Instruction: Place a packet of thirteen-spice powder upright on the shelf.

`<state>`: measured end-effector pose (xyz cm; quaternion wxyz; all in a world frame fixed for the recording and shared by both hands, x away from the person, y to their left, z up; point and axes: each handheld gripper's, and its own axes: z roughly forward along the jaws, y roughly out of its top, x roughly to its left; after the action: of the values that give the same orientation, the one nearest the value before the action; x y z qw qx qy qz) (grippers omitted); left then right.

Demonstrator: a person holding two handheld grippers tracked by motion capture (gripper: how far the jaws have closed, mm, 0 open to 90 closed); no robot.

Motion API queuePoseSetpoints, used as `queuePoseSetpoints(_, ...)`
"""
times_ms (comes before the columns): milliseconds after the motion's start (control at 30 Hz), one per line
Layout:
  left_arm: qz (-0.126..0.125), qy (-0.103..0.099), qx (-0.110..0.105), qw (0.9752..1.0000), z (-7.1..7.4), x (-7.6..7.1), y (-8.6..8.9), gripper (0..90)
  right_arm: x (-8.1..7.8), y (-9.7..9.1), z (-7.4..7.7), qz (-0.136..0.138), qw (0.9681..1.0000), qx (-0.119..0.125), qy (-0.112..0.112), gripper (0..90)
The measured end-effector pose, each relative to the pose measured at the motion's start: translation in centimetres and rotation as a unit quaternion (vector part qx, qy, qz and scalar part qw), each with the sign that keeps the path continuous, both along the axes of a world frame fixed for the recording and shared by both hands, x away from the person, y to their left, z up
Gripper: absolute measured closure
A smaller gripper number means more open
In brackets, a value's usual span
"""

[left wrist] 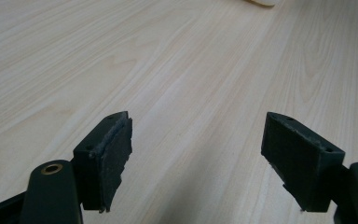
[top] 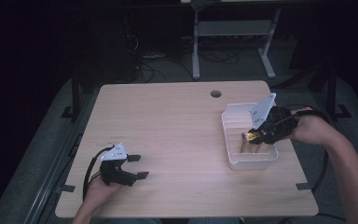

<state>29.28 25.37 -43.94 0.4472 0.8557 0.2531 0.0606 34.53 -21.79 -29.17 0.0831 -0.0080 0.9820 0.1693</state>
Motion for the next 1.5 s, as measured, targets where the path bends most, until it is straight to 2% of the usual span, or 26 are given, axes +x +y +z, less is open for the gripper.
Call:
queuePoseSetpoints(100, 0.0, -0.001, -0.001, 1.0, 0.0, 0.0, 0.1, 23.6, 0.3, 0.2, -0.4, -0.005, 1.0, -0.006, 0.004, 67.7)
queuePoseSetpoints(133, 0.0, -0.001, -0.002, 1.0, 0.0, 0.0, 0.1, 23.6, 0.6, 0.2, -1.0, -0.009, 0.9999, -0.007, 0.011, 67.7)
queuePoseSetpoints(433, 0.001, -0.001, 0.0, 1.0, 0.1, 0.0, 0.2, 23.6, 1.5, -0.4, -2.9, -0.038, 0.9988, 0.008, 0.029, 65.3)
queuePoseSetpoints(600, 0.002, -0.001, 0.0, 1.0, 0.1, 0.0, 0.2, 23.6, 1.7, -1.1, -3.8, -0.053, 0.9979, 0.016, 0.034, 64.3)
queuePoseSetpoints(767, 0.001, -0.001, 0.001, 1.0, 0.1, 0.0, 0.2, 23.6, 1.7, -1.5, -4.4, -0.063, 0.9973, 0.013, 0.037, 63.4)
queuePoseSetpoints(1300, 0.003, -0.003, 0.001, 1.0, 0.2, -0.1, 0.3, 23.6, 1.5, -2.4, -4.4, -0.081, 0.9956, 0.033, 0.034, 58.9)
queuePoseSetpoints(1500, 0.004, -0.004, 0.001, 1.0, 0.2, -0.1, 0.3, 23.5, 1.2, -2.7, -3.9, -0.088, 0.9945, 0.045, 0.033, 55.0)
